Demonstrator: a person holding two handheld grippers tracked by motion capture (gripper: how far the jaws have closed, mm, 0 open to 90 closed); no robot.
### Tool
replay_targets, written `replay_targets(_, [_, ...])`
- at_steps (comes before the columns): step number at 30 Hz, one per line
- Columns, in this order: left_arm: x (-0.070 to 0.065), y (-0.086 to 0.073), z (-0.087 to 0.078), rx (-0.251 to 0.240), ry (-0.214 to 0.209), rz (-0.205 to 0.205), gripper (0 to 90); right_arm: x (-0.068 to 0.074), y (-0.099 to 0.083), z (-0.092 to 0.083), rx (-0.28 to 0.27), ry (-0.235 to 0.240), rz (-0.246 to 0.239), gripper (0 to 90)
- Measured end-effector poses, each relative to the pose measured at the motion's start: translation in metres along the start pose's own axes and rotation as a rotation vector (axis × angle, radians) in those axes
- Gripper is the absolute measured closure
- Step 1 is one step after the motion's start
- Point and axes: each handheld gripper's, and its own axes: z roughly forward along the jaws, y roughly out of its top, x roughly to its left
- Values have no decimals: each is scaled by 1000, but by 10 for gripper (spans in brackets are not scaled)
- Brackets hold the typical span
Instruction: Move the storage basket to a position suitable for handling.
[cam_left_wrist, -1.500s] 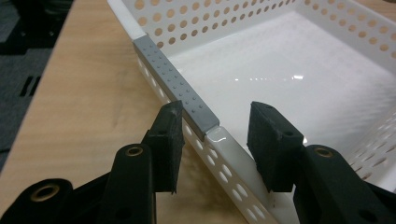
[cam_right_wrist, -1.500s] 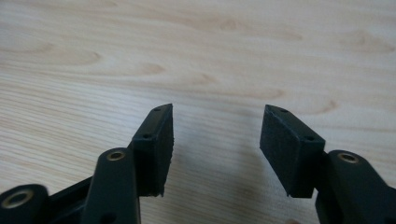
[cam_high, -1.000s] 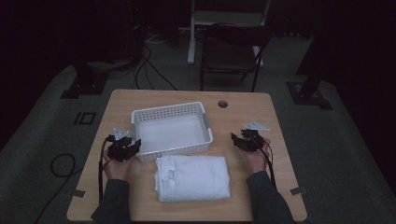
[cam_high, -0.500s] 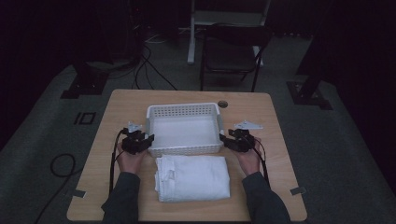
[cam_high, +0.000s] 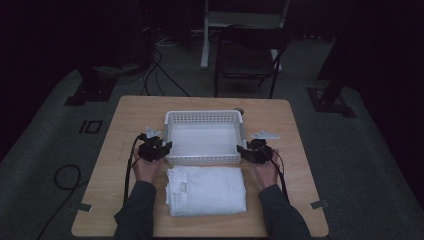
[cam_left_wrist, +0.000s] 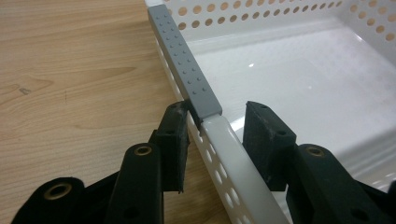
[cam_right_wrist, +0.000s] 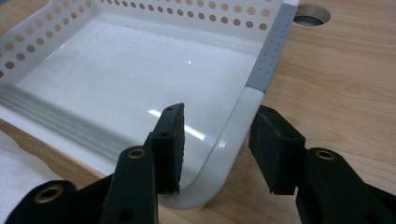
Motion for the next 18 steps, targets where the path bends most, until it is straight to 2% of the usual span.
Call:
replay_targets(5, [0, 3, 4, 0, 5, -2, 610, 0, -2, -1, -1, -2, -4, 571])
replay_targets(14, [-1, 9, 10, -1, -6, -1, 605, -5, -4, -2, -11, 1, 21, 574])
replay_targets(18, [3, 10, -2, -58, -8, -33, 526, -5, -3, -4, -19, -10, 23, 543])
